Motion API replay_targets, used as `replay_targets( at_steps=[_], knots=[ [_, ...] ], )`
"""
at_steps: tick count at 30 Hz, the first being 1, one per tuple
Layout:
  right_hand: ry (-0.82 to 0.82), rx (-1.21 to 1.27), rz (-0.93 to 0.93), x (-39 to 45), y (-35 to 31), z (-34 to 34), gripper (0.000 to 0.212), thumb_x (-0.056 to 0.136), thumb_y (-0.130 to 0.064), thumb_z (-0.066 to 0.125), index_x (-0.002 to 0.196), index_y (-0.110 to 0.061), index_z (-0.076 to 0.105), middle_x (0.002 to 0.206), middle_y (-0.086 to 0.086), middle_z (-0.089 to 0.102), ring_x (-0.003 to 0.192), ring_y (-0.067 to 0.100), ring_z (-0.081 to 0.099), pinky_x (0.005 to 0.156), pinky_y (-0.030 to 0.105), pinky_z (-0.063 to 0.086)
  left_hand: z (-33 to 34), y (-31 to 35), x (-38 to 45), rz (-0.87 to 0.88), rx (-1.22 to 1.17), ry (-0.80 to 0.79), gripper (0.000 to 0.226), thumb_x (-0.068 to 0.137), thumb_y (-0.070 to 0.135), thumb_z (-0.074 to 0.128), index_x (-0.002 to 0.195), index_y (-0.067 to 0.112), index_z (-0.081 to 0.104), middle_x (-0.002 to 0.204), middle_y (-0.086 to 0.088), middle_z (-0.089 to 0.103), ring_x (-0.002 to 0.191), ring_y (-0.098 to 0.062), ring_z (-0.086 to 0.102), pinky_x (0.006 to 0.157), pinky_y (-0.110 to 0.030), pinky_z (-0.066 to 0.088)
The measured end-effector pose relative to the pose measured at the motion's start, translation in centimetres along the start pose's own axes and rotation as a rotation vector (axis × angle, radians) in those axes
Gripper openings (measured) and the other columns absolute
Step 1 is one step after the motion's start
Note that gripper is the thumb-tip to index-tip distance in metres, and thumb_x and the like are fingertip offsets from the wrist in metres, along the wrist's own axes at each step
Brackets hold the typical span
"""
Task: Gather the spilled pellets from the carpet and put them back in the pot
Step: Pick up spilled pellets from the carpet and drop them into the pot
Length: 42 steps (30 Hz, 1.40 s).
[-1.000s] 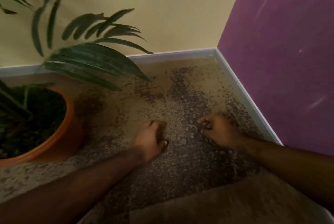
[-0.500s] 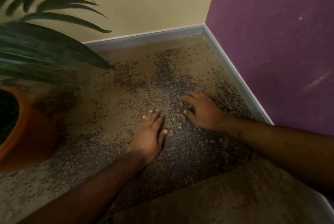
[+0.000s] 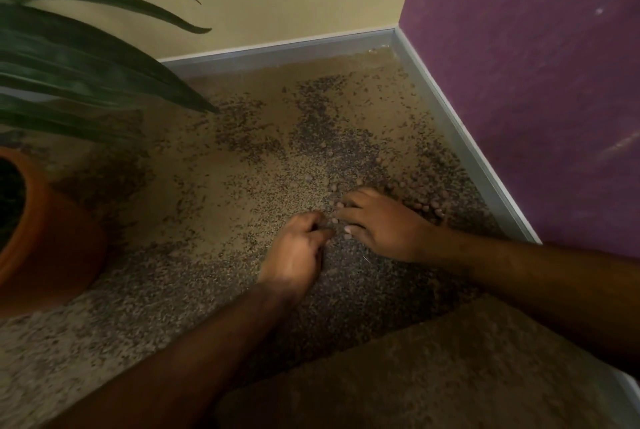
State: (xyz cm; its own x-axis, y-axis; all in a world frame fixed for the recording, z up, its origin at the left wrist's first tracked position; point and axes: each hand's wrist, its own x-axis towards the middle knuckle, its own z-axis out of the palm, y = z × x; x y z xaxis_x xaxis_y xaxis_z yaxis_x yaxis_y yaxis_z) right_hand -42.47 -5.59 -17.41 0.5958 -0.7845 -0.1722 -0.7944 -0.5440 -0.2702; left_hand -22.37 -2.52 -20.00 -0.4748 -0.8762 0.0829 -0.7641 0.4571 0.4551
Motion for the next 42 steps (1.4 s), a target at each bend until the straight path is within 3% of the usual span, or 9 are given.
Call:
replay_targets(
  at_steps=[8,17,21,24,28,32,34,38,42],
  knots=[
    [-0.073,0.032,-0.070,-2.8,-0.6,0.7,0.029,0.100,-0.031,0.041,0.119,-0.015,0.057,0.122,0.007,0.050,0.111,0.022,0.042,0.091,0.040,0.042,-1.5,-1.8,-0.7,0.038,0.093,0.042,0.029,0.080,0.008,0.066,0.107,0.017,0.072,0.105,-0.002,0.068,0.098,-0.024,0.059,0.083,-0.033,0.051],
    [-0.183,0.066,-0.084,-3.5,-1.0,0.0,0.026,0.094,-0.027,0.054,0.115,-0.014,0.063,0.111,0.006,0.050,0.102,0.023,0.048,0.089,0.039,0.041,-3.0,-3.1,-1.2,-0.021,0.077,-0.005,0.031,0.083,0.004,0.064,0.111,0.014,0.071,0.117,-0.005,0.066,0.109,-0.024,0.059,0.093,-0.032,0.048],
    [-0.246,0.181,0.023,-2.5,-1.6,-1.2,0.024,0.089,-0.018,0.063,0.113,-0.014,0.065,0.113,0.005,0.053,0.101,0.020,0.053,0.086,0.036,0.046,-3.7,-2.5,0.1,-0.177,-0.027,-0.052,0.023,0.080,-0.003,0.057,0.093,0.008,0.072,0.107,-0.011,0.064,0.096,-0.028,0.059,0.081,-0.032,0.048],
    [-0.312,0.179,0.083,-1.4,-1.9,-2.0,0.024,0.084,-0.011,0.068,0.107,-0.013,0.066,0.112,0.005,0.054,0.098,0.021,0.054,0.085,0.034,0.048,-4.0,-2.7,1.1,-0.271,-0.062,-0.128,0.025,0.081,-0.002,0.062,0.095,0.015,0.075,0.113,-0.006,0.065,0.102,-0.019,0.059,0.089,-0.018,0.040],
    [-0.417,0.128,0.099,-0.5,-2.3,-2.6,0.028,0.078,-0.005,0.070,0.104,-0.012,0.062,0.111,0.005,0.050,0.096,0.022,0.053,0.081,0.033,0.047,-5.0,-2.8,1.4,-0.418,-0.169,-0.173,0.026,0.080,-0.002,0.060,0.096,0.013,0.074,0.104,-0.002,0.070,0.092,-0.010,0.061,0.077,-0.013,0.041],
    [-0.433,0.082,0.066,-0.2,-2.4,-2.5,0.024,0.074,-0.002,0.069,0.093,-0.009,0.057,0.100,0.005,0.050,0.084,0.021,0.049,0.071,0.031,0.042,-5.5,-3.0,0.5,-0.567,-0.270,-0.148,0.026,0.079,-0.010,0.059,0.076,0.012,0.073,0.064,0.009,0.065,0.044,0.009,0.057,0.042,-0.006,0.042],
    [-0.424,0.109,0.072,-0.1,-2.4,-2.5,0.023,0.072,0.000,0.069,0.085,-0.010,0.054,0.094,0.004,0.050,0.080,0.022,0.049,0.069,0.031,0.042,-5.9,-3.1,0.1,-0.601,-0.307,-0.158,0.025,0.079,-0.007,0.063,0.074,0.015,0.073,0.068,0.007,0.069,0.045,0.006,0.057,0.041,-0.004,0.041],
    [-0.205,0.327,0.213,0.0,-1.3,-3.4,0.012,0.067,0.004,0.070,0.076,-0.003,0.067,0.080,0.007,0.068,0.069,0.016,0.063,0.064,0.027,0.052,-7.2,-3.1,-0.3,-0.656,-0.386,-0.119,0.019,0.079,-0.001,0.068,0.083,0.017,0.074,0.086,-0.001,0.073,0.066,-0.009,0.065,0.058,-0.015,0.052],
    [-0.025,0.867,0.488,-0.2,-0.6,-4.5,0.009,0.072,0.007,0.071,0.077,0.000,0.067,0.055,0.005,0.066,0.047,0.015,0.063,0.046,0.024,0.049,-8.6,-2.8,-0.5,-0.691,-0.536,-0.071,0.017,0.077,-0.005,0.071,0.080,0.011,0.072,0.087,-0.012,0.074,0.083,-0.030,0.071,0.077,-0.043,0.059]
  ],
)
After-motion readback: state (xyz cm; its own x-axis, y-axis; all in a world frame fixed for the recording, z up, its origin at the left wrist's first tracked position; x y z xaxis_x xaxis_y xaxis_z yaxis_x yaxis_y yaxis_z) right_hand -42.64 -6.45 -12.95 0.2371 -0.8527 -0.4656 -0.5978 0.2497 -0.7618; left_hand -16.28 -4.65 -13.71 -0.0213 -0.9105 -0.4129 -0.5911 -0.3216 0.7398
